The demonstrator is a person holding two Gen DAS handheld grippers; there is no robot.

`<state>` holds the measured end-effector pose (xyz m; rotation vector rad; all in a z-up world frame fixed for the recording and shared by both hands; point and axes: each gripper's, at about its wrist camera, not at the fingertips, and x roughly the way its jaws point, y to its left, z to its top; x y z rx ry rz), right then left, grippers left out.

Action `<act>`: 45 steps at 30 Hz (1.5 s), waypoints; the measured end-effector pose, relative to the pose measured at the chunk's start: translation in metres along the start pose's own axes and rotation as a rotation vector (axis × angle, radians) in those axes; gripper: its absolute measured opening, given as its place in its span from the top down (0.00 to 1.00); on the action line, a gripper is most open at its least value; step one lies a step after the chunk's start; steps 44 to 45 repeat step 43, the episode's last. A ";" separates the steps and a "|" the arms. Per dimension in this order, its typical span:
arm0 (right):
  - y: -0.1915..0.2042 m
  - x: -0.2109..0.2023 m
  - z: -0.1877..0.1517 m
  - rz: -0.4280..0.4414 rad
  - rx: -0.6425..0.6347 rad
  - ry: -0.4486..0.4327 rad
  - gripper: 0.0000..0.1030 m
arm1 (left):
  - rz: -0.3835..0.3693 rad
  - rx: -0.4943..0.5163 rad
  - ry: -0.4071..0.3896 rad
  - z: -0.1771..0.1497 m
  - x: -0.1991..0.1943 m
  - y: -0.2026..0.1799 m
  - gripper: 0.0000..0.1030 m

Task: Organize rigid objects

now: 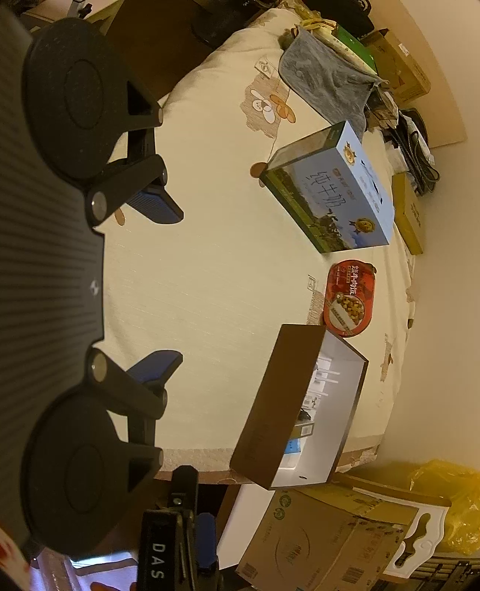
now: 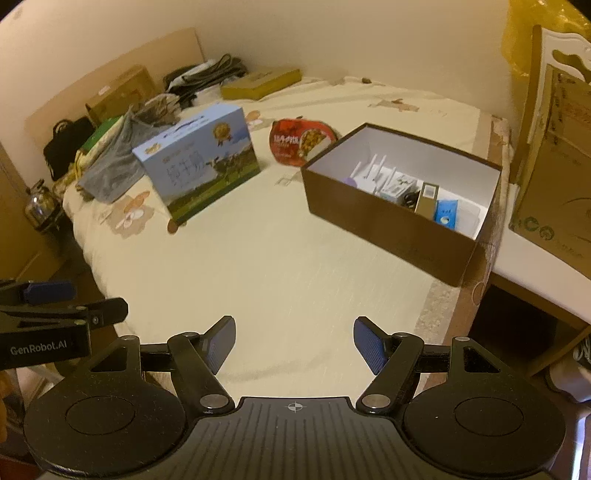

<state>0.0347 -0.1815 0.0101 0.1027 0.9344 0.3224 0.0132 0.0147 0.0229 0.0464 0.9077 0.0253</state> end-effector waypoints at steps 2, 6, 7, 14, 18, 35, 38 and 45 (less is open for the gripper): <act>0.000 0.001 -0.003 0.001 -0.001 0.008 0.34 | 0.000 0.000 0.001 -0.002 0.000 0.000 0.30; 0.000 0.001 -0.005 -0.006 -0.001 0.015 0.34 | -0.003 0.002 0.005 -0.004 -0.001 -0.001 0.30; 0.000 0.001 -0.005 -0.007 -0.001 0.015 0.34 | -0.003 0.004 0.005 -0.005 -0.001 -0.001 0.30; 0.001 0.001 -0.006 -0.006 -0.003 0.019 0.34 | -0.009 0.006 0.008 -0.007 0.000 -0.004 0.30; 0.001 0.001 -0.007 -0.008 -0.001 0.015 0.34 | -0.010 0.007 0.010 -0.007 0.000 -0.005 0.30; 0.000 0.002 -0.006 -0.006 0.001 0.020 0.34 | -0.020 0.017 0.014 -0.010 0.005 -0.009 0.30; -0.001 0.004 -0.007 -0.006 0.002 0.022 0.34 | -0.024 0.022 0.014 -0.010 0.006 -0.010 0.30; -0.001 0.005 -0.008 -0.006 0.005 0.026 0.34 | -0.019 0.018 0.026 -0.010 0.009 -0.011 0.30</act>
